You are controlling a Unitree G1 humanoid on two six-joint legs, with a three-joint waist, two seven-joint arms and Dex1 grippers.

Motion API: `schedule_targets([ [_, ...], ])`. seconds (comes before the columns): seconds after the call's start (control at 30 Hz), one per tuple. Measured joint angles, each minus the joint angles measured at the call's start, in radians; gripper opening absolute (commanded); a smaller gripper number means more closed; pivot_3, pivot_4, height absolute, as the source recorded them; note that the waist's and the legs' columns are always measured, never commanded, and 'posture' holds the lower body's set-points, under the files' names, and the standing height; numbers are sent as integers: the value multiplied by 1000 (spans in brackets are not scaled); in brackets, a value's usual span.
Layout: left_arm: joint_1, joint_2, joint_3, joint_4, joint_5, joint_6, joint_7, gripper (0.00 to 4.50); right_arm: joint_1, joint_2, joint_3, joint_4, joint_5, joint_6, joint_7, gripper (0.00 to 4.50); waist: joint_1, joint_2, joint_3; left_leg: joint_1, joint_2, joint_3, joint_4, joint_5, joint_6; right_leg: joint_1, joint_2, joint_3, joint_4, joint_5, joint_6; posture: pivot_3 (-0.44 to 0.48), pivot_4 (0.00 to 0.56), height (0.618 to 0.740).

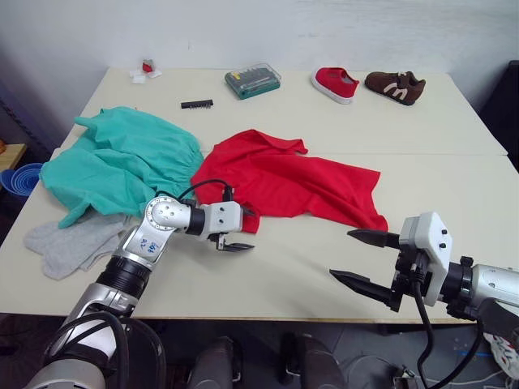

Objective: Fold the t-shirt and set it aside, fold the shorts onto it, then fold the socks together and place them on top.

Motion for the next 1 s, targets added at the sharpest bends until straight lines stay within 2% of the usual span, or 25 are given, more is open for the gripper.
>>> schedule_targets([
  [0.33,-19,-45,1,75,17,-12,25,182,-11,0,18,35,-40,-21,-4,4500,-1,0,0,0,0,0,0,0,0,0,0,0,0,0,0,0,150,740],
  [0.37,-20,-45,3,76,16,-9,25,13,-11,0,19,43,-55,-23,-8,4500,-2,0,0,0,0,0,1,0,0,0,0,0,0,0,0,0,150,740],
  [0.5,-14,-13,23,53,-15,42,-29,13,-30,-81,73,168,-252,-88,-40,4500,-7,0,0,0,0,1,1,0,0,-1,0,0,1,0,0,0,150,740],
  [0.7,87,91,63,-112,-81,157,-120,13,-45,-200,195,371,-568,-316,-20,4500,-18,0,0,-1,1,2,-1,4,-7,-3,1,-1,1,-1,0,0,150,740],
  [0.8,127,118,69,-165,-89,170,-137,13,-46,-212,234,433,-680,-467,-6,4500,-22,0,0,-1,0,2,0,4,-7,-2,1,0,1,-1,0,0,150,740],
  [1.0,151,115,74,-203,-81,202,-100,13,-78,-207,303,533,-853,-724,-18,4500,-24,0,0,-1,0,2,0,4,-7,-2,0,0,1,-1,1,0,150,740],
])
